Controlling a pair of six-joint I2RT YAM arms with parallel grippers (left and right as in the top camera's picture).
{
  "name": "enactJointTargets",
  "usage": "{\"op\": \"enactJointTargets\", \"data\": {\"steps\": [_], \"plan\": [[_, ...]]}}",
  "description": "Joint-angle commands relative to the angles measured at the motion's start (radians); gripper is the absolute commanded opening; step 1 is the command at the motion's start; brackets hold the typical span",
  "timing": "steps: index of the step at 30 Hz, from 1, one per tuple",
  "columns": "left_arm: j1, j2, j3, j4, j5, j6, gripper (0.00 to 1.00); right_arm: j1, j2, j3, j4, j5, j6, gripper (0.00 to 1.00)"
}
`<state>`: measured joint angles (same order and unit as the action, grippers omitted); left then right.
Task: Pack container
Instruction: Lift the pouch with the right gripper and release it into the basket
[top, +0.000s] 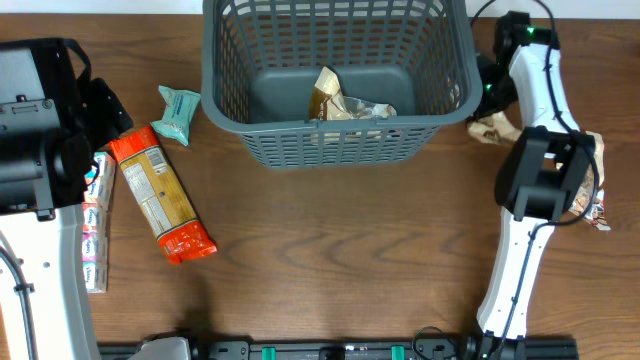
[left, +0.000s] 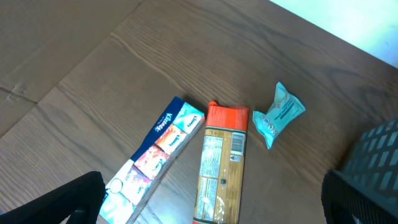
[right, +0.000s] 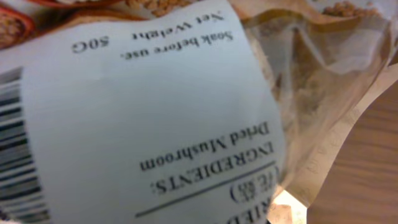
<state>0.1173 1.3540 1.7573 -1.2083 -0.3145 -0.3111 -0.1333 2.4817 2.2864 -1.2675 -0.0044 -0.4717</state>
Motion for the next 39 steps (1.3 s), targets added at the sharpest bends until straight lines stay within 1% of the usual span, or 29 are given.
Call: {"op": "enactJointTargets", "data": {"steps": [1,10,12,14,18,22,24,26,29,32,36,39], "plan": [[0.005,-0.002,0.002,-0.009,-0.008,-0.005,1.0,-0.008,-0.199,0.012,0.021,-0.007,0.003,0.01],[0.005,-0.002,0.002,-0.022,-0.009,-0.005,1.0,-0.007,-0.475,0.012,0.129,-0.004,0.007,0.01],[0.005,-0.002,0.002,-0.022,-0.009,-0.005,1.0,0.005,-0.526,0.012,0.156,-0.025,-0.016,0.01],[0.005,-0.002,0.002,-0.022,-0.009,-0.005,1.0,0.028,-0.57,0.012,0.161,-0.102,-0.122,0.01],[0.005,-0.002,0.002,-0.022,-0.009,-0.005,1.0,0.098,-0.65,0.012,0.15,-0.296,-0.398,0.01],[0.005,-0.002,0.002,-0.022,-0.009,-0.005,1.0,0.198,-0.693,0.012,0.152,-0.372,-0.595,0.01],[0.005,-0.002,0.002,-0.025,-0.009,-0.005,1.0,0.25,-0.695,0.012,0.145,-0.389,-0.694,0.01],[0.005,-0.002,0.002,-0.029,-0.009,-0.005,1.0,0.291,-0.687,0.011,0.145,-0.396,-0.741,0.01],[0.005,-0.002,0.002,-0.04,-0.009,-0.005,1.0,0.356,-0.644,0.011,0.135,-0.396,-0.742,0.01],[0.005,-0.002,0.002,-0.045,-0.009,-0.005,1.0,0.382,-0.594,0.011,0.111,-0.393,-0.742,0.01],[0.005,-0.002,0.002,-0.048,-0.009,-0.005,1.0,0.387,-0.496,0.011,0.076,-0.379,-0.741,0.01],[0.005,-0.002,0.002,-0.048,-0.009,-0.005,1.0,0.379,-0.397,0.01,0.07,-0.322,-0.71,0.01]]}}
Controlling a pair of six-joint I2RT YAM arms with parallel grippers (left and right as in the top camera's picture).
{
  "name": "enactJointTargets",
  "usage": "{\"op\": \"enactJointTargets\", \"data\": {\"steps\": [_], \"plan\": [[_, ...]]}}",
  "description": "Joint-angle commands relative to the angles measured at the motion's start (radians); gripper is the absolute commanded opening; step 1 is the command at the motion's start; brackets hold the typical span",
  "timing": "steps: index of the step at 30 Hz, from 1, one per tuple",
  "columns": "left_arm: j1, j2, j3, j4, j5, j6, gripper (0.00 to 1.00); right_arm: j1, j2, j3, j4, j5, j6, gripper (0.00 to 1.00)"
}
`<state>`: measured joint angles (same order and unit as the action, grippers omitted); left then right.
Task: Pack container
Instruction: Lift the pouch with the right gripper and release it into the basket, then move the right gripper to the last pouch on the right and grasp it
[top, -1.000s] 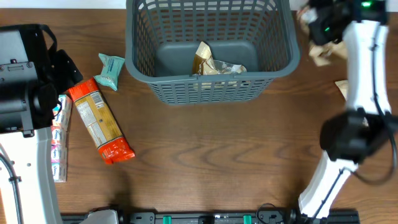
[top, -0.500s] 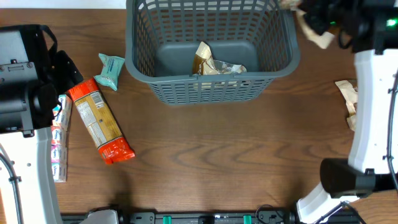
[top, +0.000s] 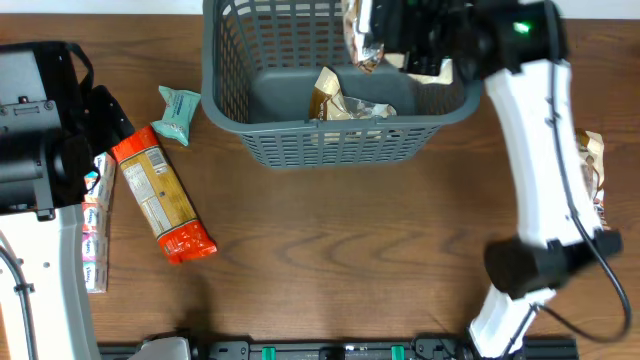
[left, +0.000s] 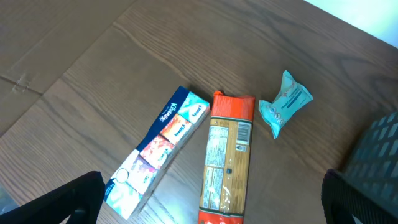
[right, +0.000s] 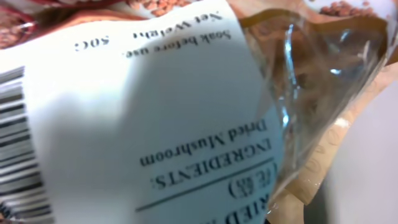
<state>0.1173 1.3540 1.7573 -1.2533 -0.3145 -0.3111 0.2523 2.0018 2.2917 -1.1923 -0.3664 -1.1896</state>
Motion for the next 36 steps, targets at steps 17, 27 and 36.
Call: {"op": "enactJointTargets", "data": {"steps": [17,27,36], "plan": [[0.005,-0.002,0.002,-0.011,-0.008,-0.005,1.0,-0.026,0.291,0.006,0.038,0.134,0.134,0.39],[0.005,-0.002,0.002,-0.011,-0.008,-0.005,1.0,-0.072,0.035,0.038,0.045,0.135,0.228,0.45],[0.005,-0.002,0.002,-0.01,-0.008,-0.005,1.0,-0.309,-0.263,0.051,0.101,0.25,0.488,0.55]]}}
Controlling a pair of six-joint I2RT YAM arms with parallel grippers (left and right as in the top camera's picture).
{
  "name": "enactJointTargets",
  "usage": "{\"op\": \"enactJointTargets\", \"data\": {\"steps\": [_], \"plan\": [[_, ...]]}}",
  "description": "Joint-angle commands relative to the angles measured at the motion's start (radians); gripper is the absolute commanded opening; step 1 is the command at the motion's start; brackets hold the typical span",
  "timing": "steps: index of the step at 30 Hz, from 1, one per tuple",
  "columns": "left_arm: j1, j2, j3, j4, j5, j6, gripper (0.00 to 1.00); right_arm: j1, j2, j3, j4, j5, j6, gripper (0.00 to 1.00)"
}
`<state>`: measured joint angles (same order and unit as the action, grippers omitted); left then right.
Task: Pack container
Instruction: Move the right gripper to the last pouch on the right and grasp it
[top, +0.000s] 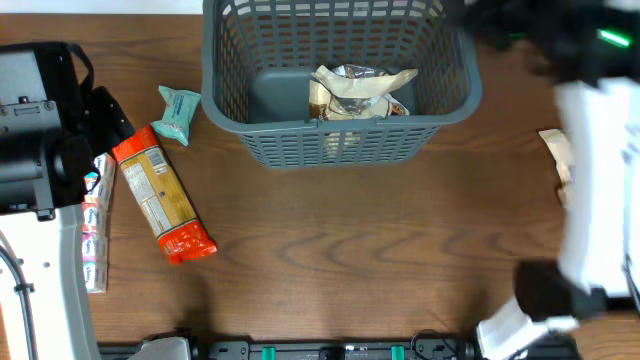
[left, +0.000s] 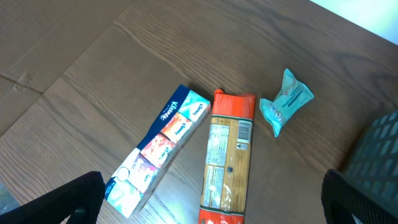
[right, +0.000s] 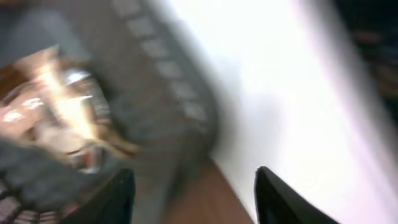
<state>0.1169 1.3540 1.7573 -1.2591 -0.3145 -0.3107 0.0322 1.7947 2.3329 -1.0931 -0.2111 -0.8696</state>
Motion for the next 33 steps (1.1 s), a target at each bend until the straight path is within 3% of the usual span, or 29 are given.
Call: {"op": "enactJointTargets", "data": {"steps": [1,3,9,16,20,24,30,33], "plan": [[0.005,-0.002,0.002,-0.004,-0.008,-0.006,1.0,-0.129,-0.069,0.01,0.002,0.144,0.232,0.59],[0.005,-0.002,0.002,-0.004,-0.008,-0.006,1.0,-0.229,-0.08,0.01,-0.03,0.224,0.351,0.68],[0.005,-0.002,0.002,-0.001,-0.008,-0.006,1.0,-0.465,-0.024,0.007,-0.235,0.222,0.388,0.76],[0.005,-0.002,0.002,-0.001,-0.008,-0.006,1.0,-0.647,0.103,-0.033,-0.338,0.222,0.565,0.99],[0.005,-0.002,0.002,0.003,-0.008,-0.006,1.0,-0.709,0.209,-0.042,-0.407,0.222,0.612,0.99],[0.005,-0.002,0.002,0.016,-0.008,-0.01,1.0,-0.744,0.328,-0.046,-0.456,0.222,0.631,0.93],[0.005,-0.002,0.002,0.034,-0.008,-0.01,1.0,-0.743,0.451,-0.047,-0.435,0.204,0.613,0.94],[0.005,-0.002,0.002,0.037,-0.008,-0.01,1.0,-0.729,0.486,-0.047,-0.418,0.145,0.546,0.99]]}}
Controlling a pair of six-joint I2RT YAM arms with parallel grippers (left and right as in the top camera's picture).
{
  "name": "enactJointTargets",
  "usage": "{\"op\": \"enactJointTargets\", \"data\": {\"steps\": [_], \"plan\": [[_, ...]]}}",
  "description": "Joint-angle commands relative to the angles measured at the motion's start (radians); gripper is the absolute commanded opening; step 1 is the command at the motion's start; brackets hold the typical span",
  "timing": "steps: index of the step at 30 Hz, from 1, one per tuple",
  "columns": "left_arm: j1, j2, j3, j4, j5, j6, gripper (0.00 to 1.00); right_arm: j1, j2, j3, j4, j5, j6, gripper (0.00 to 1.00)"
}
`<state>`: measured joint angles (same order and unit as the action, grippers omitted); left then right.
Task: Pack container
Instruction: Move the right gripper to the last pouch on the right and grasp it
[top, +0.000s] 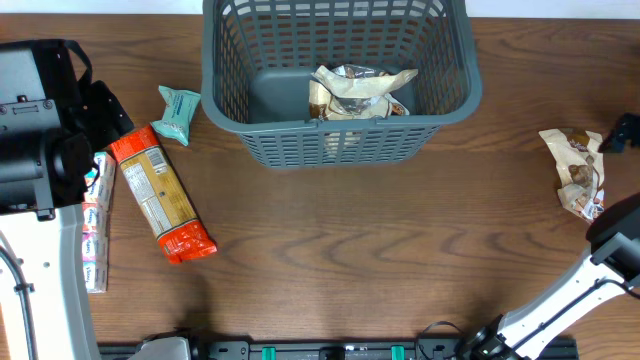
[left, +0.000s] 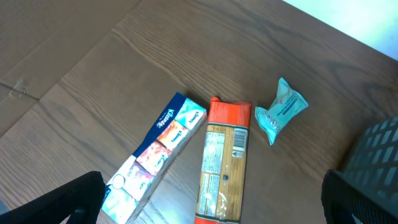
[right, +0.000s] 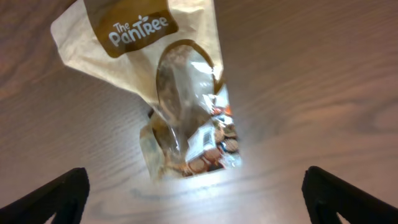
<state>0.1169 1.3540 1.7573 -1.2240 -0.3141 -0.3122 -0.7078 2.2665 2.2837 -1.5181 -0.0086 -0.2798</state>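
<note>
The grey basket (top: 340, 75) stands at the back middle with two brown snack bags (top: 358, 90) inside. A third brown and clear Pantree bag (right: 180, 106) lies on the table at the far right (top: 575, 170). My right gripper (right: 199, 208) hangs open just above it, nothing between its fingers. At the left lie an orange pasta pack (top: 160, 195), a teal packet (top: 178, 113) and a strip of tissue packs (left: 152, 158). My left gripper (left: 211, 211) is open above them, holding nothing.
The left arm's black housing (top: 40, 120) covers part of the tissue strip in the overhead view. The right arm's white link (top: 560, 300) rises from the front right corner. The table's right edge is close beside the Pantree bag.
The right arm was a blur beside the basket's right rim; it now sits at the far right edge, its open gripper over the bag on the table. The left wrist view shifted slightly.
My right gripper was shut on a dried mushroom bag right of the basket. Then it held that bag over the basket. Then the bag lay in the basket on the first one and the gripper was empty. Now the gripper is above the last bag at the right.
</note>
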Motion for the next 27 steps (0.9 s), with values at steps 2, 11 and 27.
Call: {"op": "enactJointTargets", "data": {"steps": [2,11,27], "plan": [[0.005,-0.002,0.002,0.003,-0.009,-0.008,1.0,0.026,0.026,-0.003,0.01,-0.078,-0.082,0.99],[0.005,-0.002,0.002,0.003,-0.009,-0.008,1.0,0.057,0.026,-0.102,0.028,-0.09,-0.165,0.99],[0.005,-0.002,0.002,0.032,-0.009,-0.008,1.0,0.055,0.026,-0.356,0.235,-0.078,-0.217,0.99]]}}
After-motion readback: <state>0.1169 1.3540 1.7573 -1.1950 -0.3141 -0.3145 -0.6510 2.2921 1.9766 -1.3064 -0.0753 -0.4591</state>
